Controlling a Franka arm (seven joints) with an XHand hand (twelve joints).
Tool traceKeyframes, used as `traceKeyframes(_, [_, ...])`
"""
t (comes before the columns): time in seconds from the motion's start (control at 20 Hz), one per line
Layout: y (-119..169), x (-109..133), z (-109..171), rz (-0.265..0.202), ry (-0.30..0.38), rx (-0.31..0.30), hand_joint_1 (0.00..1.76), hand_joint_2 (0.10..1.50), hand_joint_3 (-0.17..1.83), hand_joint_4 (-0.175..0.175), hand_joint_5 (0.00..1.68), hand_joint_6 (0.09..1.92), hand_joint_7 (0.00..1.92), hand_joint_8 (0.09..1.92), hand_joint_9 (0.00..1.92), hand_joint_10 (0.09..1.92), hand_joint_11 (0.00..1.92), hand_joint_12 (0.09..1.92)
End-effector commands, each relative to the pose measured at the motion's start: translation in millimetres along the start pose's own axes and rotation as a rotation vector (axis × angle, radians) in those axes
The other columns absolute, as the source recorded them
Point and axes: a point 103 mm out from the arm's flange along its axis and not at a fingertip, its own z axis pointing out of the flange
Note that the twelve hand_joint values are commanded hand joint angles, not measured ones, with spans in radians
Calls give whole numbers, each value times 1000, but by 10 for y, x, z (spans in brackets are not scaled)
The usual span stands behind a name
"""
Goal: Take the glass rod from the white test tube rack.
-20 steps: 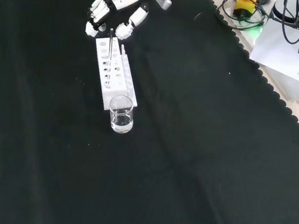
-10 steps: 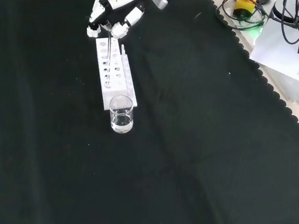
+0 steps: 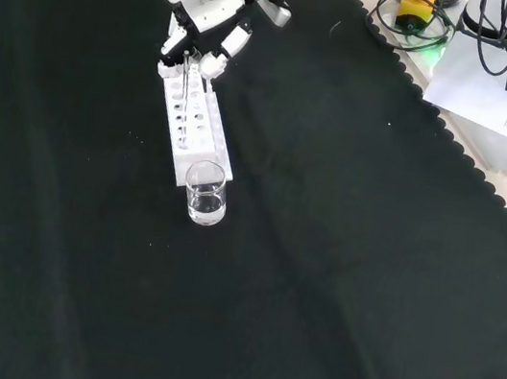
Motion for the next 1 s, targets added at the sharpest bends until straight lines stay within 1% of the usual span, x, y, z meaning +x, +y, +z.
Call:
traceKeyframes(0.05, [-6, 62, -43, -9, -3, -27, 782, 1287, -175, -175, 286, 713, 739, 954, 1125, 922, 1046, 1179])
traceKeyframes(0.25, [19, 81, -84, -15, -12, -57, 857, 1280, -175, -175, 368, 814, 822, 940, 1264, 916, 1217, 1091])
traceKeyframes(0.4, [46, 92, -107, -14, -28, -88, 969, 1272, -175, -175, 520, 926, 925, 985, 1344, 948, 1413, 985])
traceKeyframes(0.5, [58, 95, -116, -10, -35, -104, 1060, 1262, -175, -175, 625, 967, 979, 1043, 1375, 979, 1535, 904])
traceKeyframes(0.55, [64, 96, -122, -11, -34, -109, 1132, 1246, -147, -175, 676, 1040, 988, 1114, 1387, 997, 1573, 871])
traceKeyframes(0.65, [78, 104, -142, -6, -41, -121, 1217, 1217, -106, -175, 759, 1076, 998, 1201, 1402, 1043, 1576, 843])
traceKeyframes(0.75, [83, 108, -157, -1, -50, -131, 1246, 1202, -96, -175, 807, 1048, 1009, 1221, 1408, 1071, 1560, 844])
traceKeyframes(0.8, [70, 107, -195, 5, -57, -177, 1258, 1193, -119, -175, 864, 967, 1030, 1205, 1420, 1086, 1548, 850])
traceKeyframes(0.9, [55, 109, -241, 8, -56, -216, 1278, 1172, -159, -175, 982, 787, 1079, 1149, 1439, 1100, 1526, 857])
traceKeyframes(1.0, [18, 117, -312, 1, -54, -262, 1292, 1151, -172, -175, 1060, 650, 1120, 1095, 1448, 1098, 1522, 848])
